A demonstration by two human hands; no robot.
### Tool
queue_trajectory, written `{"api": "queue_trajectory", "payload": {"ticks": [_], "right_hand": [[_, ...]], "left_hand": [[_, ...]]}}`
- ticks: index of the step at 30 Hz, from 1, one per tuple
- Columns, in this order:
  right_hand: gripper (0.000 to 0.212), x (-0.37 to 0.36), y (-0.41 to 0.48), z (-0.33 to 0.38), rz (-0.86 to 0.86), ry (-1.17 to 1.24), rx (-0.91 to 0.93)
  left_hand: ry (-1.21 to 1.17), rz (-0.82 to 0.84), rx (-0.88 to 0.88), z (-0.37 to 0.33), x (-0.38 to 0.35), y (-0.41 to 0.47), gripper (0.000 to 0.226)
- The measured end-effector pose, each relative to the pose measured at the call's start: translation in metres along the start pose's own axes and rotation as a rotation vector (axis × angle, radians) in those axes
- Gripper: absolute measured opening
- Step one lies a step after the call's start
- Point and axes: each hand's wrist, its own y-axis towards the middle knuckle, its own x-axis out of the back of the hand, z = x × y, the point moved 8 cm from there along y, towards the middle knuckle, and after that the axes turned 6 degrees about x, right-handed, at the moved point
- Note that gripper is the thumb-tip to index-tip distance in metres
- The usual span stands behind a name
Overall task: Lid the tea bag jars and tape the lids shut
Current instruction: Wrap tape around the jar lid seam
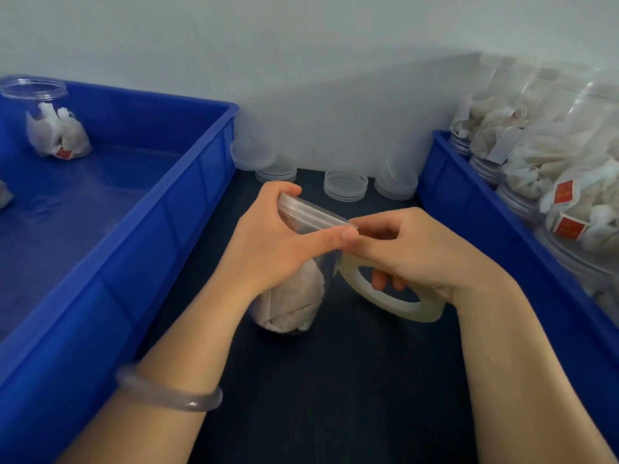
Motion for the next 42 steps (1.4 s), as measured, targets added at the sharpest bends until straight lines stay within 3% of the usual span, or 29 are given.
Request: {"api": "queue_trajectory", "payload": {"ticks": [2,4,7,8,11,14,21,24,27,29,31,33,35,38,40,42], "right_hand": [[0.02,-0.006,-0.002,-0.004,0.082,0.083,-0.04],[0.043,-0.011,-0.006,-0.007,0.126,0.136,-0.1],[0.074,-0.007,-0.003,-0.006,0.061,0.08,-0.107],[0.074,-0.004,-0.002,-0.005,0.03,0.047,-0.093],[0.041,-0.004,0.0,0.001,0.031,-0.025,-0.065],[0.022,-0.007,0.001,0.005,0.021,-0.016,-0.036],[0.015,-0.007,0.011,0.011,-0.05,-0.141,0.032],[0.009,-0.01,0.013,0.012,-0.02,-0.154,0.052],[0.01,-0.013,0.015,0.014,0.02,-0.145,0.098],[0.024,-0.016,0.017,0.014,0.038,-0.126,0.129],[0.066,-0.019,0.018,0.011,0.056,-0.074,0.127],[0.087,-0.02,0.019,0.006,0.065,0.016,0.116],[0.077,-0.02,0.017,0.008,0.064,0.072,0.152],[0.04,-0.012,0.014,0.016,0.029,0.075,0.227],[0.026,-0.007,0.012,0.02,-0.007,0.064,0.234],[0.016,-0.007,0.011,0.023,-0.036,0.034,0.232]], "left_hand": [[-0.063,-0.019,0.029,0.005,0.004,0.002,0.099],[-0.104,-0.006,0.043,0.008,0.008,0.003,0.099],[-0.172,0.01,0.043,0.012,0.013,0.004,0.101],[-0.209,0.011,0.048,0.013,0.015,0.005,0.1],[-0.3,0.03,0.06,0.017,0.019,0.007,0.095],[-0.371,0.054,0.078,0.021,0.022,0.007,0.089],[-0.456,0.158,0.085,0.028,0.02,0.007,0.075],[-0.454,0.187,0.05,0.026,0.021,0.006,0.098],[-0.442,0.228,0.024,0.024,0.02,0.005,0.103],[-0.445,0.271,0.021,0.024,0.017,0.004,0.103],[-0.459,0.32,0.024,0.025,0.012,0.002,0.104],[-0.47,0.357,0.026,0.024,0.007,0.0,0.109],[-0.46,0.35,0.018,0.022,0.004,-0.001,0.115],[-0.396,0.287,-0.007,0.016,0.01,0.0,0.106],[-0.262,0.254,-0.024,0.01,0.02,0.001,0.092],[-0.064,0.243,-0.016,0.006,0.028,0.002,0.094]]}}
